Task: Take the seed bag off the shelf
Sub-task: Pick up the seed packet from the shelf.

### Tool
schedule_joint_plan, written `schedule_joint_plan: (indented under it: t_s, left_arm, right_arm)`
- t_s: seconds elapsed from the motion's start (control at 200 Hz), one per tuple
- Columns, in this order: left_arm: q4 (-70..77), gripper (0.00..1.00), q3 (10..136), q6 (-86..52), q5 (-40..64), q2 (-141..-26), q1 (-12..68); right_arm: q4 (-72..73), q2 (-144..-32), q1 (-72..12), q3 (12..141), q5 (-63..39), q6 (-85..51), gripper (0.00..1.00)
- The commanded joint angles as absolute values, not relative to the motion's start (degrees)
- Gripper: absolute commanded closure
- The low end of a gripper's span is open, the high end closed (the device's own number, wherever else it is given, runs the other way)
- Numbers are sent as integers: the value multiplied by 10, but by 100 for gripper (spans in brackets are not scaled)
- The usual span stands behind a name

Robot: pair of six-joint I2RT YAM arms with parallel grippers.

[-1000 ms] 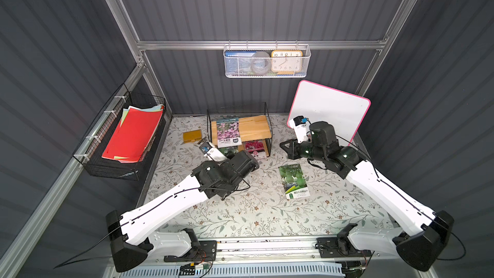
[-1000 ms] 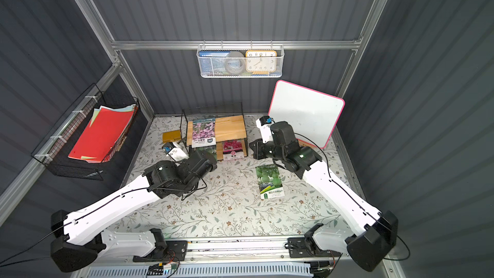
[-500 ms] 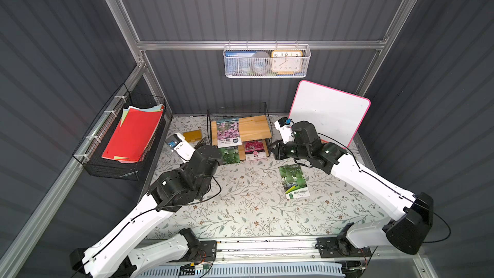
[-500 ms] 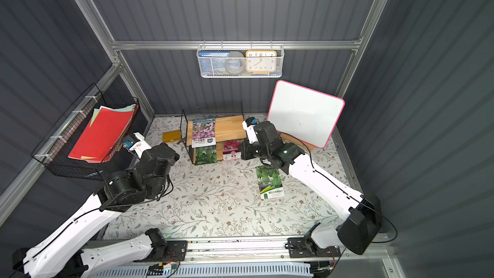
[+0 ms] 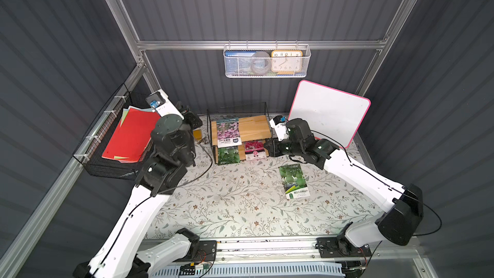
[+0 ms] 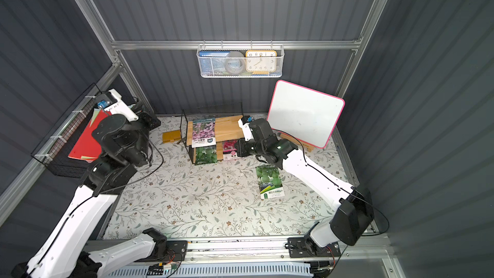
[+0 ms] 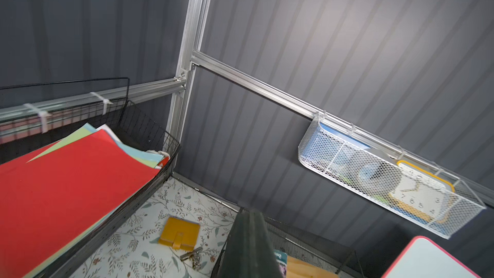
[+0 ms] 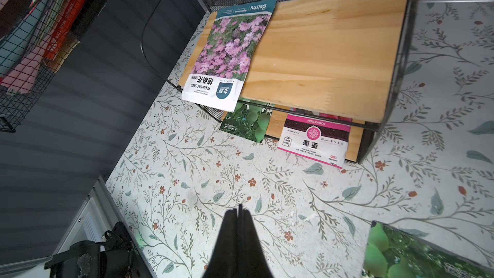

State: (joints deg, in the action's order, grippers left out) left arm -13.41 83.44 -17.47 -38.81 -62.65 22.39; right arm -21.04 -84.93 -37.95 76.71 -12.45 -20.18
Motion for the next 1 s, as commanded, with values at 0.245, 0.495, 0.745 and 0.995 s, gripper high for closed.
schedule_joint_plan:
  t_s: [0.245, 0.495, 0.745, 0.995]
  left_arm:
    - [-68, 100, 830, -130, 128, -774, -150]
    - [-65, 100, 757, -145, 169, -807, -152]
    - [-31, 100, 680, -139, 199, -834, -151]
    - [-22, 100, 689, -138, 179, -845, -140]
  right_arm:
    - [-228, -871, -382, 804, -129, -189, 100]
    - [-252, -923, -381, 865, -127, -185, 100]
    - [-269, -1012, -382, 962, -178, -218, 100]
    - [-294, -1071, -388, 1038, -183, -233, 95]
